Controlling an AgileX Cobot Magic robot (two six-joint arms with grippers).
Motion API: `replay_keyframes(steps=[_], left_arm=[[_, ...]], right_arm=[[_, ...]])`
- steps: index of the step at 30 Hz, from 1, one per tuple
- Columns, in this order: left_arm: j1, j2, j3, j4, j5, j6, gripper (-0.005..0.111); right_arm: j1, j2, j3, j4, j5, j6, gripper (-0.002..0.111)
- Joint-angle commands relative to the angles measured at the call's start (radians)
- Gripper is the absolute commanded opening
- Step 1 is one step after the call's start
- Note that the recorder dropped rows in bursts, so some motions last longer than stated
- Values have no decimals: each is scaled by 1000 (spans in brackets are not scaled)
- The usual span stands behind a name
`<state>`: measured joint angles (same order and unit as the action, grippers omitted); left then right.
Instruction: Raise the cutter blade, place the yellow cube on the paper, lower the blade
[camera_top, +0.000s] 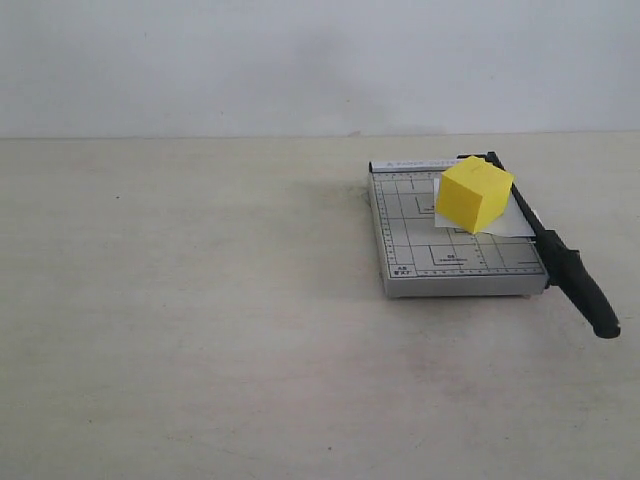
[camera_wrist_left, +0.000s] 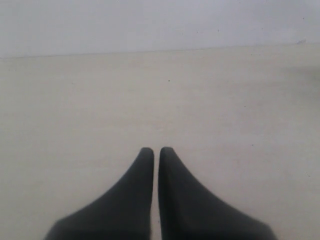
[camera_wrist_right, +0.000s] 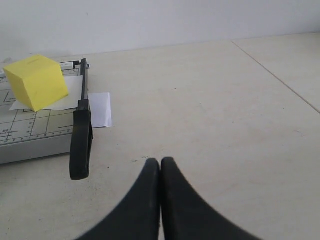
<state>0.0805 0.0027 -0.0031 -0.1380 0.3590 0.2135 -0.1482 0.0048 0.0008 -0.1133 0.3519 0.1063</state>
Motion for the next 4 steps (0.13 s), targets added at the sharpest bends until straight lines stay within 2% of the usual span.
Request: replay_keyframes(steps=[1,4], left_arm=[[-1,-3,3,-11,0,5,4],[-1,-3,3,-11,0,5,4]], right_arm=[[-5,-5,-1,0,-8,-3,0],[-5,-5,-1,0,-8,-3,0]])
